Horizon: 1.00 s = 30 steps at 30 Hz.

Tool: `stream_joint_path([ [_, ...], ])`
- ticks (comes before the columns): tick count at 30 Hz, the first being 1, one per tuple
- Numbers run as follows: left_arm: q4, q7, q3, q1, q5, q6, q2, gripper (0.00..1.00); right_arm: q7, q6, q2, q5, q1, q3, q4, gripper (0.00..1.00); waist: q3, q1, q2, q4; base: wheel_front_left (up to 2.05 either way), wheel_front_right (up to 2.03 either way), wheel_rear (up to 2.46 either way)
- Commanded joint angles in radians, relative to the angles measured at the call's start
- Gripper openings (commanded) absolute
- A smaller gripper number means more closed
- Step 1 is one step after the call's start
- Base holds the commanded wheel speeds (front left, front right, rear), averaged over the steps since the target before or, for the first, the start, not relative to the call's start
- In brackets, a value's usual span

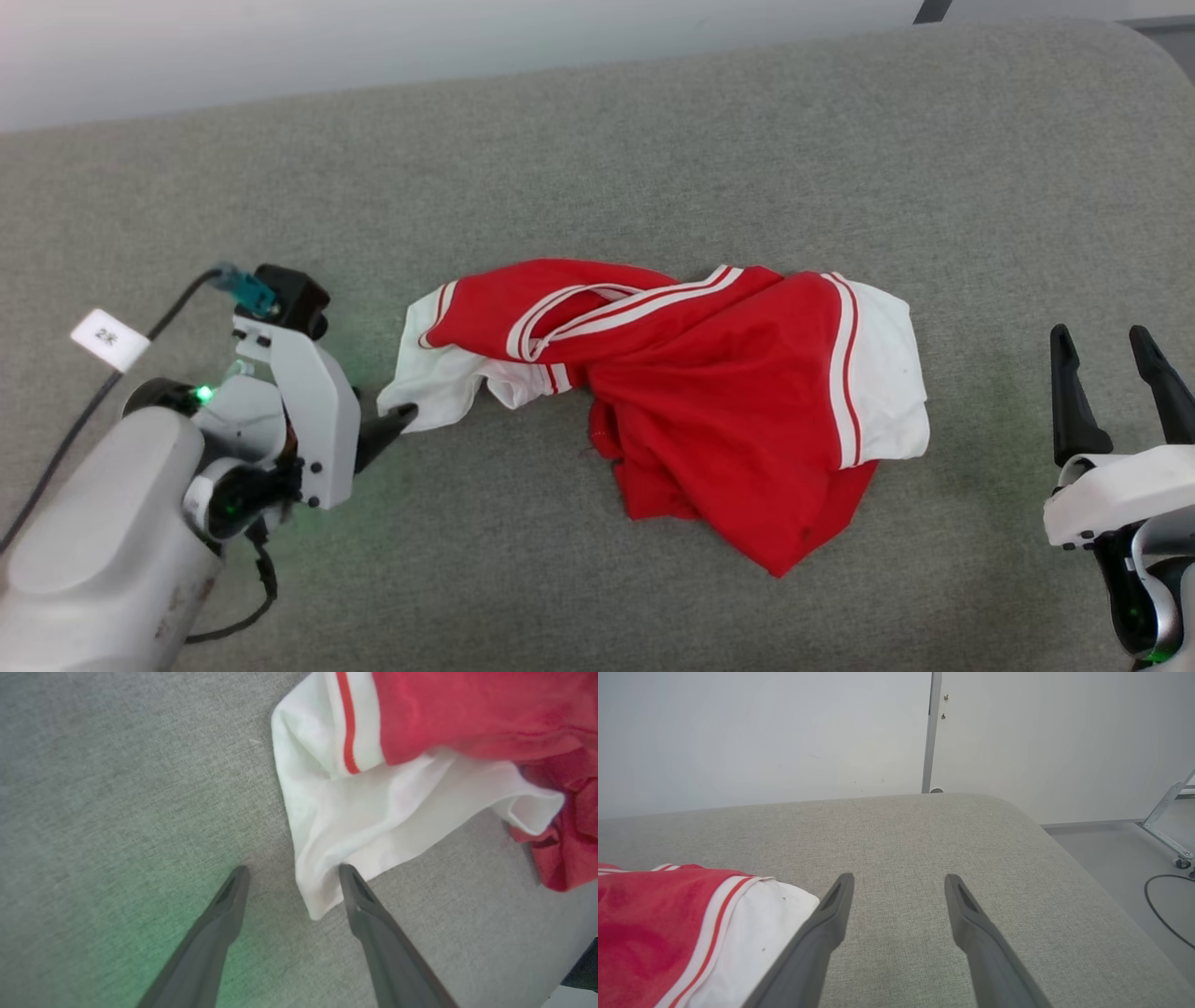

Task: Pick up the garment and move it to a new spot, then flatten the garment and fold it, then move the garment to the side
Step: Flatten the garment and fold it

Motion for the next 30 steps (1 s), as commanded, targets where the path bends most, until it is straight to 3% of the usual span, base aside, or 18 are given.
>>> stream_joint_path([
  [1,0.020,0.001,-0.004,-0.004,-0.017,-0.002,-0.014,1.00,-0.004,-0.001,-0.001,0.009,-0.010,0.001,-0.002,1.00,0.004,0.0000,0.0000,0.002,0.00,0.00,0.00],
  [3,0.048,0.002,-0.004,-0.003,-0.037,-0.002,-0.026,1.00,-0.004,-0.001,-0.003,0.009,-0.016,0.002,-0.002,1.00,0.006,0.0000,0.0000,0.003,0.00,0.00,0.00],
  [4,0.059,0.002,-0.006,-0.004,-0.044,-0.002,-0.030,0.65,-0.004,-0.001,-0.004,0.009,-0.017,0.003,-0.001,1.00,0.007,0.0000,0.0000,0.004,0.00,0.00,0.00],
  [5,0.071,0.002,-0.006,-0.005,-0.051,-0.002,-0.035,0.20,-0.004,-0.001,-0.005,0.008,-0.019,0.003,-0.001,1.00,0.007,0.0000,0.0000,0.005,0.00,0.00,0.00],
  [6,0.080,0.004,-0.007,-0.005,-0.062,-0.002,-0.038,0.00,-0.003,-0.001,-0.005,0.008,-0.021,0.004,-0.002,1.00,0.006,0.0000,0.0000,0.006,0.00,0.00,0.00],
  [10,0.103,0.022,-0.004,-0.007,-0.102,-0.002,-0.044,0.00,0.001,-0.001,-0.011,0.005,-0.021,0.002,-0.003,1.00,0.002,0.0000,0.0000,0.012,0.00,0.00,0.00],
  [19,0.065,0.021,0.017,-0.011,-0.130,0.010,0.010,0.00,0.013,-0.001,-0.019,-0.006,-0.005,-0.017,-0.009,1.00,-0.022,0.0000,0.0000,0.041,0.00,0.00,0.00],
  [30,-0.075,0.052,0.057,0.082,-0.150,0.076,0.127,0.00,0.031,-0.001,-0.018,-0.010,0.009,-0.024,-0.021,1.00,-0.044,0.0000,0.0000,0.065,0.00,0.00,0.00],
])
